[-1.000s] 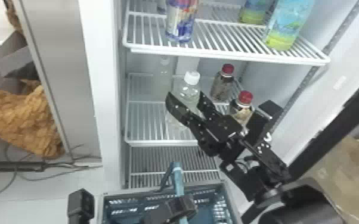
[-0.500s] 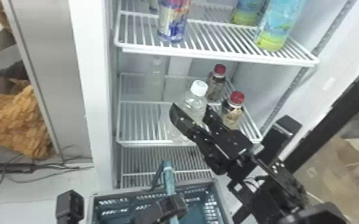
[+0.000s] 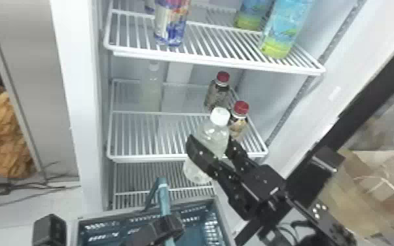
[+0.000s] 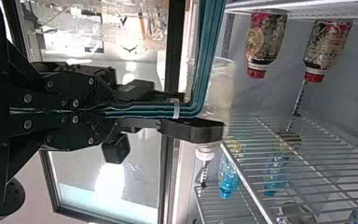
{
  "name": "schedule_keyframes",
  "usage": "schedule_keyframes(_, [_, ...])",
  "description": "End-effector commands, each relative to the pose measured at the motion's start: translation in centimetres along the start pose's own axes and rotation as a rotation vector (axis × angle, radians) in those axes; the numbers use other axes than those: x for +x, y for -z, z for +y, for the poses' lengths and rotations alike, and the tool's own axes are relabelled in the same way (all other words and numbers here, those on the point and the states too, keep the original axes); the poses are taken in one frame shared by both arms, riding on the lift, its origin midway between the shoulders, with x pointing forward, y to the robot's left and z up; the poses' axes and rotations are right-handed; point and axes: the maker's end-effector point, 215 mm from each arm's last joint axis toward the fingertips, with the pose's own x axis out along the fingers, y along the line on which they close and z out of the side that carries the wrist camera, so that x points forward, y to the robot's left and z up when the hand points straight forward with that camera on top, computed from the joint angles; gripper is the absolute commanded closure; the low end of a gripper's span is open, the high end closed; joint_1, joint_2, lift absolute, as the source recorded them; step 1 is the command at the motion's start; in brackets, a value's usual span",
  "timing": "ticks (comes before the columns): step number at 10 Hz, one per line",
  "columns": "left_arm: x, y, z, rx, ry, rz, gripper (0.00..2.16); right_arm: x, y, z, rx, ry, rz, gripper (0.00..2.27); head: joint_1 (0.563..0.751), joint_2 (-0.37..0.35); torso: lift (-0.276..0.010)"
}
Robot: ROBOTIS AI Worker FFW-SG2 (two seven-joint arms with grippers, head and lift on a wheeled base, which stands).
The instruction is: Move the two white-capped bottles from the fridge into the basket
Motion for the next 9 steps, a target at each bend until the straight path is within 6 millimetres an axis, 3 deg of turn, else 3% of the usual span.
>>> schedule_keyframes(1, [-0.1, -0.1, 0.0, 0.001, -0.002, -0.005, 1.12, -1.8, 0.4, 0.6, 0.008, 0.009, 0.042, 0.74, 0.695, -0.337, -0.260])
schedule_keyframes(6, [-0.2, -0.2, 0.2, 0.004, -0.008, -0.005, 1.12, -4.9, 1.2, 2.0, 0.023, 0.015, 0.160, 0.74, 0.695, -0.350, -0.260])
schedule_keyframes(9, [-0.3, -0.1, 0.2, 0.001, -0.008, -0.004, 1.12, -6.3, 4.5, 2.9, 0.090, 0.008, 0.303, 0.74, 0.695, -0.350, -0.260])
